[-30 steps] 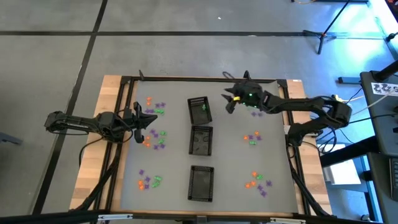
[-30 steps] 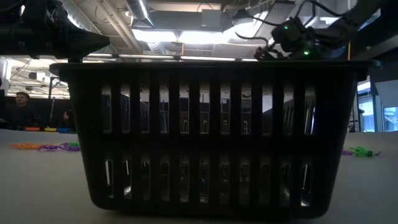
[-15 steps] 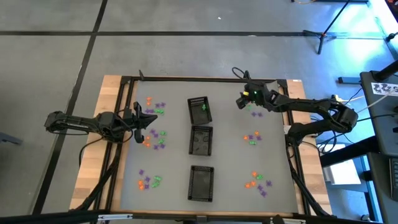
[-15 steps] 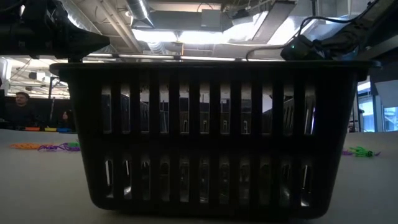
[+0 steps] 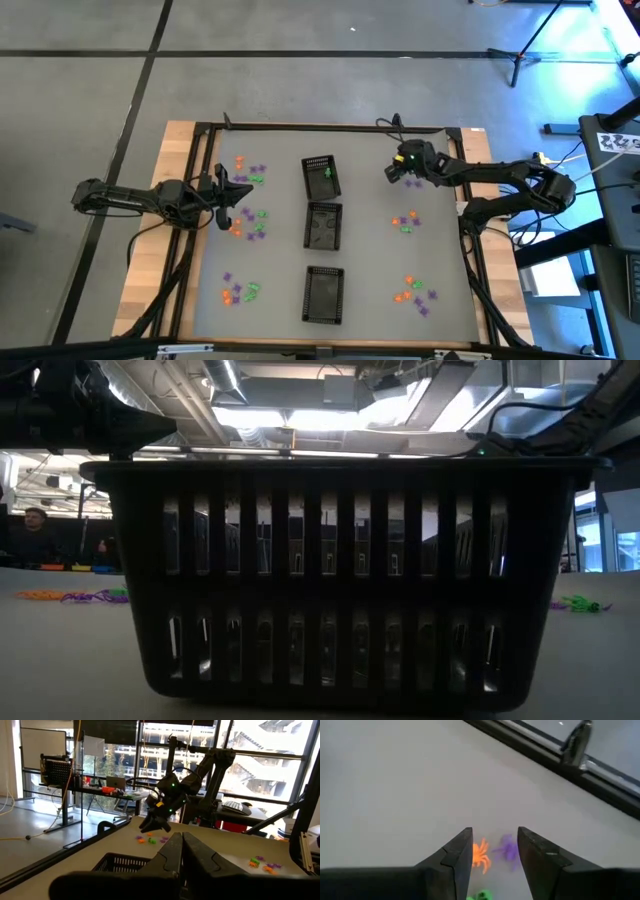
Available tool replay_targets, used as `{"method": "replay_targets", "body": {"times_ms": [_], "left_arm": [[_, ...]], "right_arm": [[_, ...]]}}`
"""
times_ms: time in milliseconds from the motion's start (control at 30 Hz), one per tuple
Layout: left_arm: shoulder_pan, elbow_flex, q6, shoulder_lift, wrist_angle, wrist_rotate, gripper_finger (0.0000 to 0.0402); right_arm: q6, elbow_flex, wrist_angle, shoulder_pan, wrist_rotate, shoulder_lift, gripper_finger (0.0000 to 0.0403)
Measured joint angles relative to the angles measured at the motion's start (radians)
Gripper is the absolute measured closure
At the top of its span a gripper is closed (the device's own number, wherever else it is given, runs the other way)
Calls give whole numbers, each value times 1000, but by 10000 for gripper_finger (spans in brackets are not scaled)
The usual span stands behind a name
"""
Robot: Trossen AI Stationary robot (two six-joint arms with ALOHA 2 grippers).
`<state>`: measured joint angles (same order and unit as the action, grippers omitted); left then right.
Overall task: Sort Halloween decoration
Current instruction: Put the orange spider toy into the middle black bin
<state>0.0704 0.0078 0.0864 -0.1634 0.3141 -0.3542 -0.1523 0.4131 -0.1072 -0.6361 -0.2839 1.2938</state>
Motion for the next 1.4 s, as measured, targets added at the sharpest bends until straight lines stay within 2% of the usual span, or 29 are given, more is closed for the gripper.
{"method": "replay_targets", "body": {"times_ms": [100,200,400,767,967,1067,1267,1400], "left_arm": [[0,0,0,0,0,0,395],[0,0,0,0,0,0,395],[0,0,0,0,0,0,395],[0,0,0,0,0,0,395],[0,0,0,0,0,0,395],[0,0,0,0,0,0,395],[0,0,0,0,0,0,395],[0,0,0,0,0,0,395]], "right_arm": [[0,-3,-1,0,15,0,249],[-16,-3,1,0,-19,8,249],[-26,-1,-35,0,41,85,249],[-19,73,-13,-6,2,223,249],[-17,88,1,-27,23,242,252],[0,88,3,-25,29,243,279],[29,87,7,-25,45,243,387],[38,87,12,-26,54,231,389]]}}
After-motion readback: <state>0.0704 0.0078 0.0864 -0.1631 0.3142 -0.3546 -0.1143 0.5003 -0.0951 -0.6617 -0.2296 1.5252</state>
